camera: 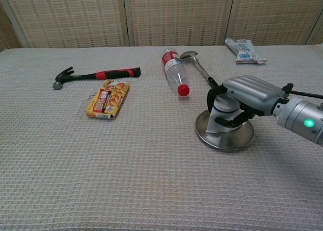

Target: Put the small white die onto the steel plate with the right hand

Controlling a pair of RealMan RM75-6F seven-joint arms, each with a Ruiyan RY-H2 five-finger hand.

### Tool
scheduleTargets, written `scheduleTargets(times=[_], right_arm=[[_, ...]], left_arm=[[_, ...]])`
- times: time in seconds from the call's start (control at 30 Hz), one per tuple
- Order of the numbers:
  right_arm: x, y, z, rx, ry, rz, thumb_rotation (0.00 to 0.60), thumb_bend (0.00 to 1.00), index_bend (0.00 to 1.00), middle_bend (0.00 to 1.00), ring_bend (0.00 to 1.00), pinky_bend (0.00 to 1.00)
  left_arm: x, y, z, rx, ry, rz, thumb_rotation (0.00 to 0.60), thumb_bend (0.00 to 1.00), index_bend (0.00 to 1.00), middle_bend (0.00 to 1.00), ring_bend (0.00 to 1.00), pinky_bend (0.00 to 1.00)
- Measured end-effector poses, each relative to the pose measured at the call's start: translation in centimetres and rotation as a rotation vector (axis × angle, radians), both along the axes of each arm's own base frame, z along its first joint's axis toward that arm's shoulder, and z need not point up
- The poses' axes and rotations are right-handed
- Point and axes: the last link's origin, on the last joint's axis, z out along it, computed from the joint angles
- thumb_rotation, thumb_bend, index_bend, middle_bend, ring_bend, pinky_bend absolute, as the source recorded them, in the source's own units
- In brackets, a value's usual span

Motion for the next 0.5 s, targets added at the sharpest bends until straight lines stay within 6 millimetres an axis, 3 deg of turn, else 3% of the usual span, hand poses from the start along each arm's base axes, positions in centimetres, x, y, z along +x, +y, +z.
scheduleTargets(times=[0.5], right_arm=[[0.2, 1.2, -0.2, 0.184, -0.225, -0.109, 0.6, 0.3, 0.64, 0.53, 0.43, 0.67]], left_arm=[[0.0, 0.0, -0.2, -0.006, 0.005, 0.0, 0.6, 0.52, 0.19, 0.29, 0.22, 0.19]])
